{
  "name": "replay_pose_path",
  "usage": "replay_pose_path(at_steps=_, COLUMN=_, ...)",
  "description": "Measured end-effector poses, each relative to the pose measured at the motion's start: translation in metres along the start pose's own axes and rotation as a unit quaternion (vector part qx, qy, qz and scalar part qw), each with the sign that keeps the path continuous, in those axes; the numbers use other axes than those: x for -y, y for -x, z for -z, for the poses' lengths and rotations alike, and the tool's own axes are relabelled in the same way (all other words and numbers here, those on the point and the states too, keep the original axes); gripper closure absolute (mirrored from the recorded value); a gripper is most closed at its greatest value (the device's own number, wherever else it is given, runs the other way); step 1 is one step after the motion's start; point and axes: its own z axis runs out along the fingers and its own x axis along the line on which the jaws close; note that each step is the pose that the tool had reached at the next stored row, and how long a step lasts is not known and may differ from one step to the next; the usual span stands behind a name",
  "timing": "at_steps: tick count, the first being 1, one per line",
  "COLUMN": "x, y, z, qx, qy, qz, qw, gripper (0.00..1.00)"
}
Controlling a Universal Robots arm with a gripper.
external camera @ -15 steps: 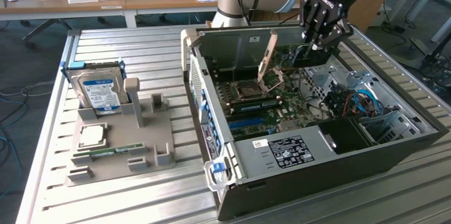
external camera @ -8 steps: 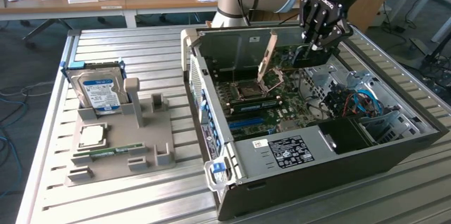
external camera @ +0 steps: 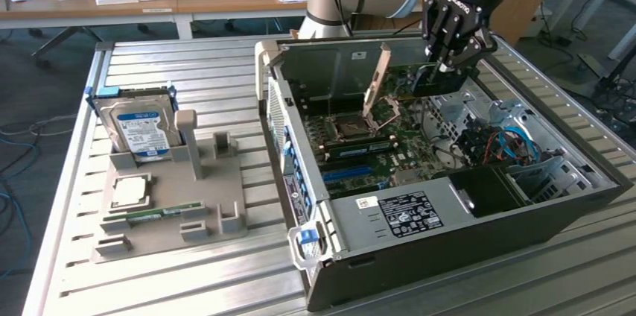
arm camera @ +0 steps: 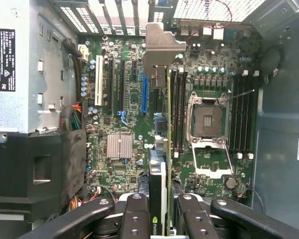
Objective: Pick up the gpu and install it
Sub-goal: 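Insert the gpu into the slot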
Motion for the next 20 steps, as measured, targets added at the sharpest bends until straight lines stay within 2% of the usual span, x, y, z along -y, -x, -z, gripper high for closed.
replay_pose_path(at_steps=20, x=-0.0028, y=0.0001, z=-0.0001, qx=0.0000, qy=0.0000, qz=0.000, qw=1.0000, gripper=0.74)
